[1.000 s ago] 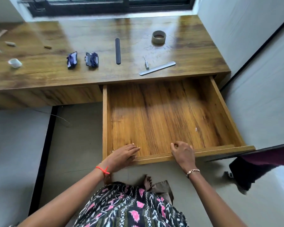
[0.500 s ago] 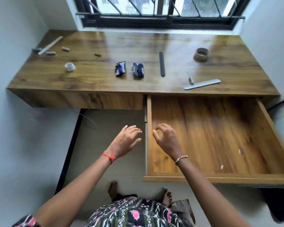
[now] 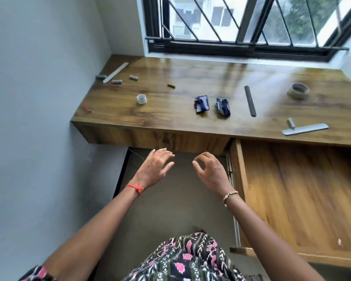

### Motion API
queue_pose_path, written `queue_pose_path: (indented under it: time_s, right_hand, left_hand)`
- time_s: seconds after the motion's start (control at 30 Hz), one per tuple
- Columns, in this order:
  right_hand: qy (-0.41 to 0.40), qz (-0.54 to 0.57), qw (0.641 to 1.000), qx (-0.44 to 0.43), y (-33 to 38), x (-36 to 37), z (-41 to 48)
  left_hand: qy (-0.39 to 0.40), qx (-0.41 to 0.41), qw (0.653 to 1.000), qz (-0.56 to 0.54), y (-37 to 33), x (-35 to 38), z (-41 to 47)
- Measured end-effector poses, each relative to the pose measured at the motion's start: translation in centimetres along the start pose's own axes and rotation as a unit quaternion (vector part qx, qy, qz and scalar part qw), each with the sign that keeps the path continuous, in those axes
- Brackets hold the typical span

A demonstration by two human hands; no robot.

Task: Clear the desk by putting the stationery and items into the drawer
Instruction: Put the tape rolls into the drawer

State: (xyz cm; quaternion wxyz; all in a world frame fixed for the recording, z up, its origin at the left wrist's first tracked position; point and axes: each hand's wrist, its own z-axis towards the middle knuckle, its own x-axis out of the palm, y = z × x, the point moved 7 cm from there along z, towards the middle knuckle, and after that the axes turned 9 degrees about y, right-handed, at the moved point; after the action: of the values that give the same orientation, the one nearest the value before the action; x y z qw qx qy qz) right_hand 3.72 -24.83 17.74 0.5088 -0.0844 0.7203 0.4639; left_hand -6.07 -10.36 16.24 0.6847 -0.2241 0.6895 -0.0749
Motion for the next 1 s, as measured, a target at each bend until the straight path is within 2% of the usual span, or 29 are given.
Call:
queue_pose_path:
  time_s: [0.27, 0.47, 0.7, 1.0]
  right_hand:
    - [0.014, -0.018, 0.999, -0.034, 3.9, 0.3, 7.0]
    - [0.048, -0.012, 0.997, -0.055, 5.8, 2.4, 14.3]
    - [0.039, 0.007, 0.995, -0.086, 8.9, 3.4, 24.8]
    - [0.068, 0.007, 0.992, -0.105, 11.5, 4.4, 34.5]
  left_hand:
    - [-0.055, -0.037, 0.996, -0.053, 5.9, -3.4, 2.3]
    - [-0.086, -0.054, 0.994, -0.03, 10.9, -6.1, 5.2]
    - [-0.094, -0.083, 0.991, -0.038, 18.2, -10.1, 10.0]
    - [-0.102, -0.147, 0.981, -0.071, 25.0, -13.0, 14.7]
